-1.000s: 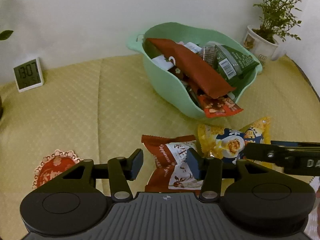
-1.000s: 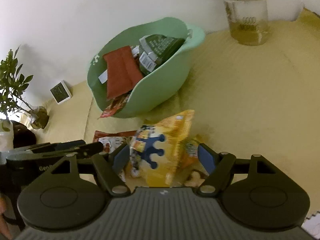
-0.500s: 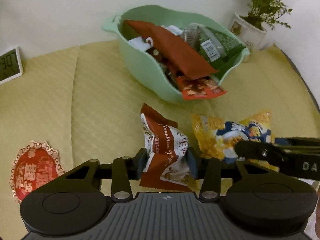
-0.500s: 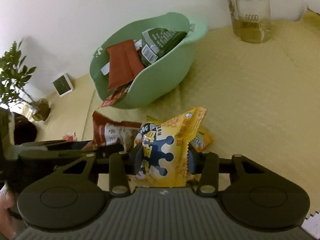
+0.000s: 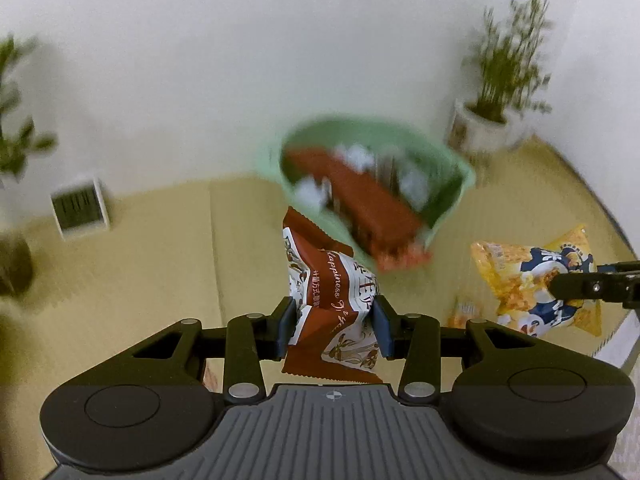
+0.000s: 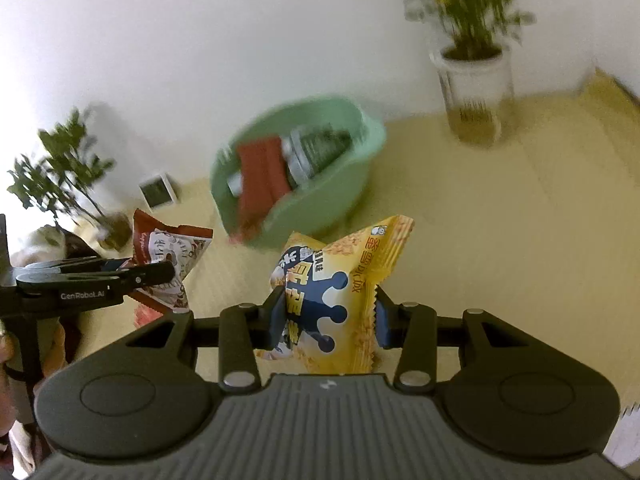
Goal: Organize snacks
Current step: 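Carry the red-white bag and yellow bag over the basin and release both, then grasp a small orange packet with the left tool while the right tool grasps a nut cluster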
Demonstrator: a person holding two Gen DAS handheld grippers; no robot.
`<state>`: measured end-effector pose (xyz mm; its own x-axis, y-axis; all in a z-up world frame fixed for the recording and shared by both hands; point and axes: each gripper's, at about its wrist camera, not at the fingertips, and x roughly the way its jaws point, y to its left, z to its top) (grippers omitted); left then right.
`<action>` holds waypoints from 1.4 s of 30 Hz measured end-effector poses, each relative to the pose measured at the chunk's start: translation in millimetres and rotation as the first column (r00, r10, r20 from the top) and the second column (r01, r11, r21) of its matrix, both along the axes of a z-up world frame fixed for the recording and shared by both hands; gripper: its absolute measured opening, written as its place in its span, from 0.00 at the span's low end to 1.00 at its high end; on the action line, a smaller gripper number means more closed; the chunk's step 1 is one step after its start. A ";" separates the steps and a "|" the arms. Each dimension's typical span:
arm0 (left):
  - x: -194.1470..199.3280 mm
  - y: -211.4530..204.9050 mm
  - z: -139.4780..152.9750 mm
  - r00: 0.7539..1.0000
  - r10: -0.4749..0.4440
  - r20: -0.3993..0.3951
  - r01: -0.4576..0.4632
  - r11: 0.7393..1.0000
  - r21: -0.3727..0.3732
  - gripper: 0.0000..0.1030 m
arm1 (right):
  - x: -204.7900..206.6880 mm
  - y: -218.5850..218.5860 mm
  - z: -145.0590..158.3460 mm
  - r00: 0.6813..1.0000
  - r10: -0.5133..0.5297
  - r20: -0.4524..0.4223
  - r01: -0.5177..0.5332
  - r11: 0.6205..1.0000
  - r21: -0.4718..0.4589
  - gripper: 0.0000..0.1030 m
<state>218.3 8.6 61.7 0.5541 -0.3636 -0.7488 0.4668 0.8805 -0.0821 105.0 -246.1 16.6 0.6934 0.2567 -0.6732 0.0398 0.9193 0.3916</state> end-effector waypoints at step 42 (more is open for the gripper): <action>-21.1 -51.6 -21.8 0.993 -0.116 0.023 0.116 0.993 0.016 1.00 | 7.8 52.1 -87.2 0.971 0.205 -0.124 -0.236 0.909 -0.344 0.56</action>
